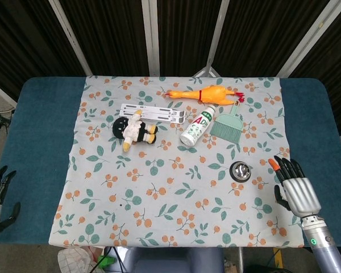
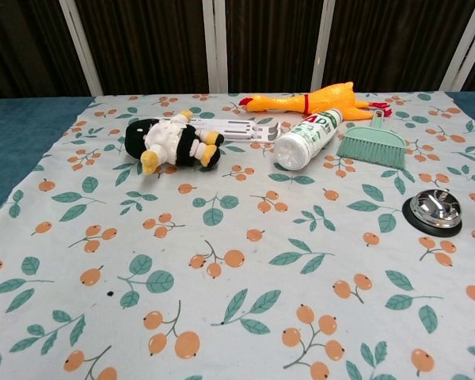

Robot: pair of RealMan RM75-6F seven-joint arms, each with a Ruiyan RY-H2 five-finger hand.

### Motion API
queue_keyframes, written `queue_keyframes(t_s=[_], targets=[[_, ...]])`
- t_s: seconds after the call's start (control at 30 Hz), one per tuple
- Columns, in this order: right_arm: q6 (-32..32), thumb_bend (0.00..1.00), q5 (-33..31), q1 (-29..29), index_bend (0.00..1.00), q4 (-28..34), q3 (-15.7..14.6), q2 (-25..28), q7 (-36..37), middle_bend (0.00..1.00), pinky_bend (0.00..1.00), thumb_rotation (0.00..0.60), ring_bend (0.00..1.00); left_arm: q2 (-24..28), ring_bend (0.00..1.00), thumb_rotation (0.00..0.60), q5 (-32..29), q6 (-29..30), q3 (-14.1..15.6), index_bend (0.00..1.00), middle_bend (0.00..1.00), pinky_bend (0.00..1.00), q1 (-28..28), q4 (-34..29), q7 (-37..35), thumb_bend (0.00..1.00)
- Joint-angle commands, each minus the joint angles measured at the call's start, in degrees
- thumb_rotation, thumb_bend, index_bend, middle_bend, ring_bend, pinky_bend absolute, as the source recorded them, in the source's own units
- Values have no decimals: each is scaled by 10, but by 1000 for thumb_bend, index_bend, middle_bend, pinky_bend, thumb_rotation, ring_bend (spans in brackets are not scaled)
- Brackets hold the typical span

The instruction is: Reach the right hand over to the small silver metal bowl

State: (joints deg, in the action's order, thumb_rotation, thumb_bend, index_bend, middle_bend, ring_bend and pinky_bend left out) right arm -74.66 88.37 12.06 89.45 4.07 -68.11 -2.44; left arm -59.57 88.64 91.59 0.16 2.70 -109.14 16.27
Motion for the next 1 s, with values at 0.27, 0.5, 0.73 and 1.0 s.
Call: queue_keyframes(t_s=[0.27, 0.5, 0.73, 1.0], targets=[[91, 691, -72, 60, 0, -15, 32, -40, -25, 0, 0, 600, 0, 0, 0, 600, -9, -3, -2, 113, 0, 0, 0, -2, 5, 569], [130, 691, -101, 94, 0, -61, 42, -92, -28, 0, 0, 600, 0, -3, 0, 600, -19, -6, -6, 113, 0, 0, -3, -2, 13, 569], [135, 691, -109, 115, 0, -90, 50, -131, -24, 0, 0, 600, 0, -5, 0, 600, -26, -7, -9, 113, 0, 0, -4, 0, 16, 570], [149, 691, -111, 135, 0, -127, 46, -179, -9, 0, 0, 600, 0, -6, 0, 600, -34, -11, -11, 113, 0, 0, -6, 0, 20, 569]])
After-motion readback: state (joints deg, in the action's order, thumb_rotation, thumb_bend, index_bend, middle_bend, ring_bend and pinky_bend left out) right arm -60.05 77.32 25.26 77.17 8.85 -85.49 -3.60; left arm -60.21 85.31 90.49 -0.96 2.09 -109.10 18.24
